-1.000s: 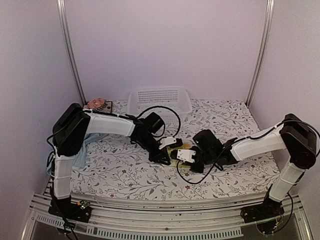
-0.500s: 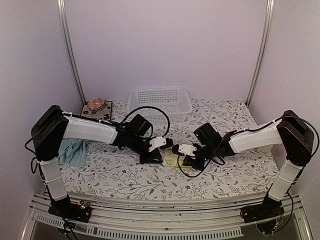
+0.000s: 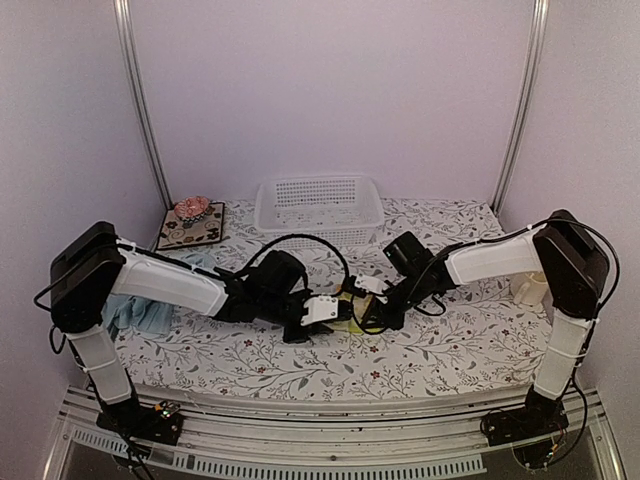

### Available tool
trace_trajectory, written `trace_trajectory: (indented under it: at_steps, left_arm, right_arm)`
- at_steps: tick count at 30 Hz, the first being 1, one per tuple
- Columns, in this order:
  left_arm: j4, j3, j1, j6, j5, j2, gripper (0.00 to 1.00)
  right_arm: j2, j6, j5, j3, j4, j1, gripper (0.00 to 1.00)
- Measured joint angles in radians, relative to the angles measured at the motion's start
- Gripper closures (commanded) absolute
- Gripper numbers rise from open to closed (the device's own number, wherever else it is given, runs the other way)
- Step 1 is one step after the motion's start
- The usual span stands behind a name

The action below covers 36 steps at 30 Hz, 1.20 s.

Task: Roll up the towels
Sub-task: Roll the towel at the center of the board.

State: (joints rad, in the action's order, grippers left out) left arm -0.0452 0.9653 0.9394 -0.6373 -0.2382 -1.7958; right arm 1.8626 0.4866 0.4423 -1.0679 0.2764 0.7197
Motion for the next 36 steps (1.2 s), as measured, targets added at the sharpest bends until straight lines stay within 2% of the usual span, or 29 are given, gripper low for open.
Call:
trace_trajectory:
  at_steps: [14, 17, 19, 22, 33, 36]
  left_arm:
    - [-0.175, -0.003, 0.071, -0.138, 0.206, -0.110, 0.72]
    - [-0.195, -0.003, 0.072, -0.144, 0.231, -0.120, 0.65]
    - [-0.212, -0.006, 0.072, -0.146, 0.247, -0.120, 0.63]
    - [-0.237, -0.018, 0.072, -0.150, 0.257, -0.120, 0.50]
    - [-0.272, -0.038, 0.080, -0.153, 0.312, -0.129, 0.48]
    - [-0.296, -0.032, 0.082, -0.158, 0.341, -0.161, 0.52]
  right_arm:
    - [0.048, -0.027, 0.107, -0.053, 0.061, -0.042, 0.87]
    - [0.050, -0.027, 0.117, -0.053, 0.061, -0.043, 0.87]
    - [0.050, -0.028, 0.119, -0.053, 0.061, -0.045, 0.87]
    - [0.051, -0.028, 0.120, -0.053, 0.061, -0.046, 0.87]
    - [0.051, -0.031, 0.122, -0.053, 0.060, -0.047, 0.87]
    - [0.051, -0.031, 0.127, -0.053, 0.061, -0.047, 0.87]
